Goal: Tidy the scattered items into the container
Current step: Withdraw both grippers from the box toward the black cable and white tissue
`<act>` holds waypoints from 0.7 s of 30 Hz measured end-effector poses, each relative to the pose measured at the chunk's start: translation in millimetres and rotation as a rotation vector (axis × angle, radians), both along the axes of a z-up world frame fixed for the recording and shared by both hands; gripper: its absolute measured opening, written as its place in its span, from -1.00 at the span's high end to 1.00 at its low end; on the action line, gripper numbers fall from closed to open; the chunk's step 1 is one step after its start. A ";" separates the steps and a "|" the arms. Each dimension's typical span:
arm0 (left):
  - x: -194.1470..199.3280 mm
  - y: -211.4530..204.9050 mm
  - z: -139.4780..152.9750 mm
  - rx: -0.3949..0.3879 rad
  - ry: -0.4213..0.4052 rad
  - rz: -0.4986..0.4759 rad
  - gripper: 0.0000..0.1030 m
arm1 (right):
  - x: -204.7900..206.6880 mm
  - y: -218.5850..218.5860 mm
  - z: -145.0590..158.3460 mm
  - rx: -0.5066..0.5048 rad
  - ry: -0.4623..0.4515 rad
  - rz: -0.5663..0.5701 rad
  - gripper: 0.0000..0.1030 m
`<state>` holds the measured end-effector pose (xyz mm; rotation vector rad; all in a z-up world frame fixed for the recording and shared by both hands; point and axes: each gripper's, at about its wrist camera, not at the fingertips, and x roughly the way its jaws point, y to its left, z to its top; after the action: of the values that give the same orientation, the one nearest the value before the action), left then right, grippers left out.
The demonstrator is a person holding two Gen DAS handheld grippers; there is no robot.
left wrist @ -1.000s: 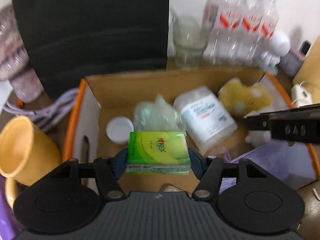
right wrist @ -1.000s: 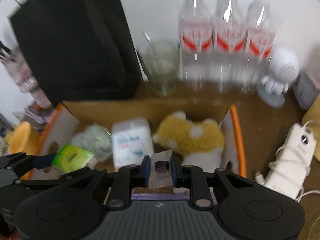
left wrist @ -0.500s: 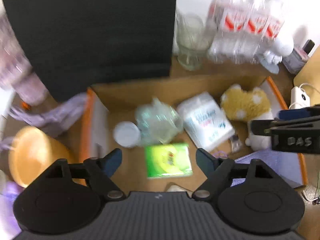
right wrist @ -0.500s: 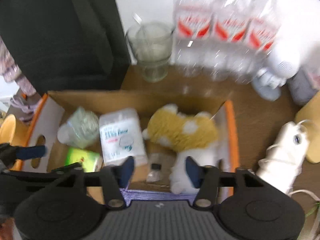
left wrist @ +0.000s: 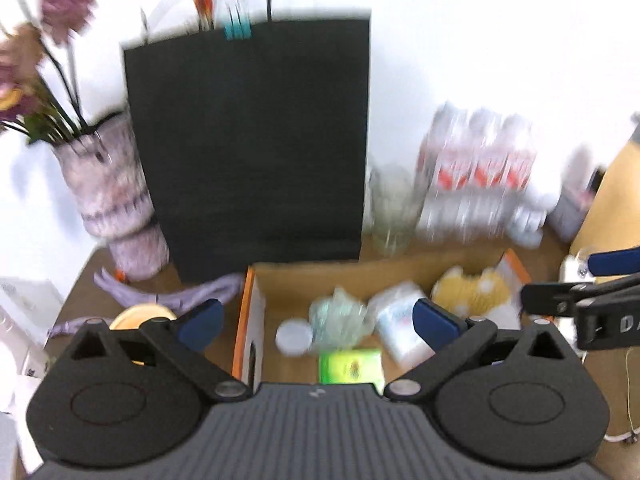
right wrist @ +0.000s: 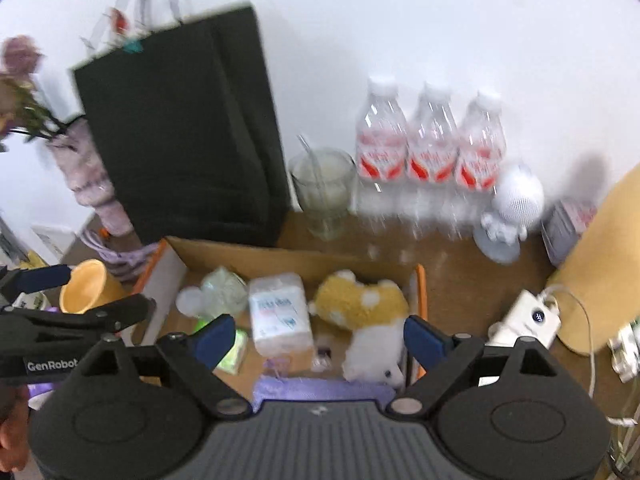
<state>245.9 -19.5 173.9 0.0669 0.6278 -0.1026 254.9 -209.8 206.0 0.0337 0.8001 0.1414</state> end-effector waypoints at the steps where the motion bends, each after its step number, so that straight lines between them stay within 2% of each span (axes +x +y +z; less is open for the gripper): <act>1: -11.5 0.7 -3.5 -0.011 -0.066 -0.009 -1.00 | -12.3 2.6 -3.3 -0.007 -0.078 0.023 -0.78; 3: -30.7 2.3 -12.5 -0.025 -0.177 -0.006 -1.00 | -40.3 9.3 -11.8 -0.034 -0.248 0.079 -0.82; 4: -37.1 3.2 -17.2 -0.033 -0.212 0.007 -1.00 | -53.5 13.0 -17.5 -0.054 -0.320 0.102 -0.91; 6: -44.0 5.8 -23.8 -0.061 -0.242 0.023 -1.00 | -70.1 20.6 -30.2 -0.100 -0.405 0.112 -0.99; 9: -49.2 11.1 -30.0 -0.107 -0.242 0.026 -1.00 | -78.2 30.6 -43.7 -0.148 -0.420 0.121 -0.99; 12: -69.2 21.4 -33.5 -0.120 -0.250 0.020 -1.00 | -92.5 38.9 -51.8 -0.155 -0.416 0.124 -0.99; 15: -116.3 33.9 -53.6 -0.071 -0.244 -0.001 -1.00 | -129.1 40.2 -64.2 -0.099 -0.436 0.150 -0.99; 17: -144.8 42.0 -76.0 -0.032 -0.205 -0.007 -1.00 | -163.7 39.3 -75.4 -0.035 -0.455 0.190 -0.99; 19: -163.2 51.3 -101.1 -0.047 -0.170 -0.050 -1.00 | -188.8 37.1 -88.5 0.020 -0.443 0.207 -0.99; 21: -164.6 56.2 -120.9 -0.077 -0.122 -0.073 -1.00 | -201.0 36.0 -102.7 0.054 -0.405 0.175 -0.99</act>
<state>81.3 36.6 53.0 0.0211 0.4995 -0.1915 53.9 -173.8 103.3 -0.0138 0.3937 0.3249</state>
